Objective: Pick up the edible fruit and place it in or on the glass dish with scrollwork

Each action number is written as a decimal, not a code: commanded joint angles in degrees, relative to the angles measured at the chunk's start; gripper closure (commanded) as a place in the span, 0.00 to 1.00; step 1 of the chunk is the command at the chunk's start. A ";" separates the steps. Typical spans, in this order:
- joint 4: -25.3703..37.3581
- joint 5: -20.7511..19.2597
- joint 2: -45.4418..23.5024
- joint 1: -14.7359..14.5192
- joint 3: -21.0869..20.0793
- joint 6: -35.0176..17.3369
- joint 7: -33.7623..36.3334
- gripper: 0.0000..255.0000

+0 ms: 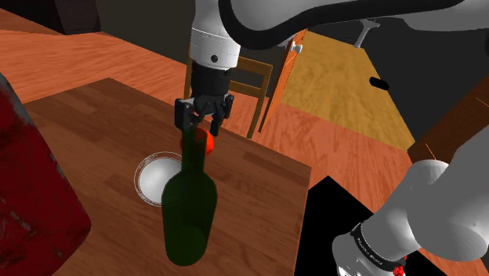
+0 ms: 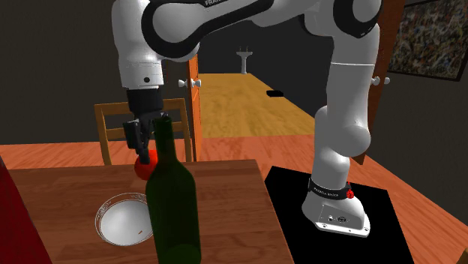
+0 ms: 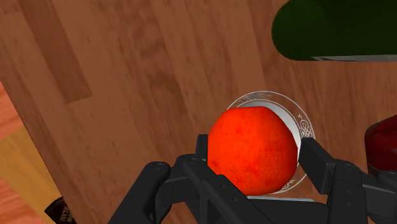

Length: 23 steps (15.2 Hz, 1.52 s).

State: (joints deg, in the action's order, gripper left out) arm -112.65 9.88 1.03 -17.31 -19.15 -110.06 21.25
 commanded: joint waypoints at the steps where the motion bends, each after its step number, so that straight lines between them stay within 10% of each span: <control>1: 5.59 -1.66 -4.65 -0.90 -0.99 0.83 2.69 1.00; 4: 15.61 -4.71 -12.37 -3.15 -2.22 3.05 7.09 1.00; 23: 6.82 -5.51 -15.79 -3.60 -1.82 -8.95 6.30 1.00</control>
State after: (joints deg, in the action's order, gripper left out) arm -105.72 4.38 -14.70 -20.90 -20.97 -118.82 27.57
